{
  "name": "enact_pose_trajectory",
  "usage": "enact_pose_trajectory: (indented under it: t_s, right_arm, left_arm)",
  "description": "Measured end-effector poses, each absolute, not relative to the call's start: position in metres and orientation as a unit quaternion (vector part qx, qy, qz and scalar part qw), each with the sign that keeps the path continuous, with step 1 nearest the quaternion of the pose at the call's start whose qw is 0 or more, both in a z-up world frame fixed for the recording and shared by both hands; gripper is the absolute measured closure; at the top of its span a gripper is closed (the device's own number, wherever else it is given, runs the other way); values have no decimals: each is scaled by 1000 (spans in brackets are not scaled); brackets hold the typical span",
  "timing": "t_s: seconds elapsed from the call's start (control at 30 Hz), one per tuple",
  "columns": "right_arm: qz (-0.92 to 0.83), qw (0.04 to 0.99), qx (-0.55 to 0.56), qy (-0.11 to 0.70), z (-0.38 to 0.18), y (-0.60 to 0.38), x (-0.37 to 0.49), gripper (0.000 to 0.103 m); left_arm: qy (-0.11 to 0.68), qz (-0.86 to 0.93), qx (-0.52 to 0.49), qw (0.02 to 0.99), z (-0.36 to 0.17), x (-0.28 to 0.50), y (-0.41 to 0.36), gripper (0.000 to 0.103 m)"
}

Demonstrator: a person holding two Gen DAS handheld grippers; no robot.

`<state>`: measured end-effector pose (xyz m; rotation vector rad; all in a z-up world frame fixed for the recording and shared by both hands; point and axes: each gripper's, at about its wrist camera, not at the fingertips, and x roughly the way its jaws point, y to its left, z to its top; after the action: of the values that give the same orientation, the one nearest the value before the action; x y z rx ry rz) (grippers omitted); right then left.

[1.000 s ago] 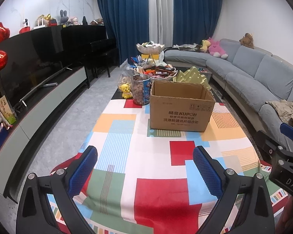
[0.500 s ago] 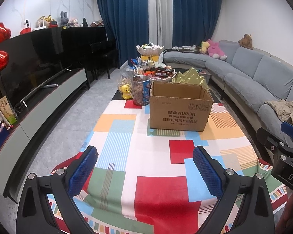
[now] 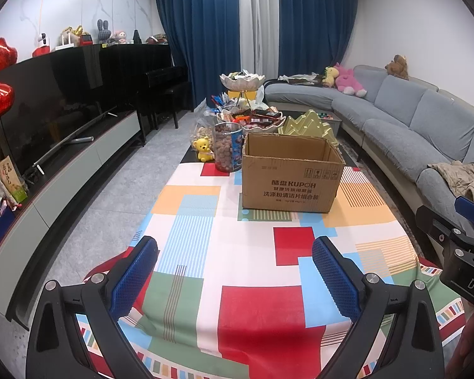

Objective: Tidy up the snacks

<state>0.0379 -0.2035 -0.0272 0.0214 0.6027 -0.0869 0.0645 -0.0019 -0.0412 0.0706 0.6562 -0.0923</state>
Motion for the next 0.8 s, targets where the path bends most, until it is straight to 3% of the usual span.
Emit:
enact_pose_trajectory:
  t_s: [0.8]
  right_arm:
    - [-46, 955, 14, 293, -22, -204, 37, 17]
  left_arm:
    - [320, -42, 35, 946, -41, 63, -1, 3]
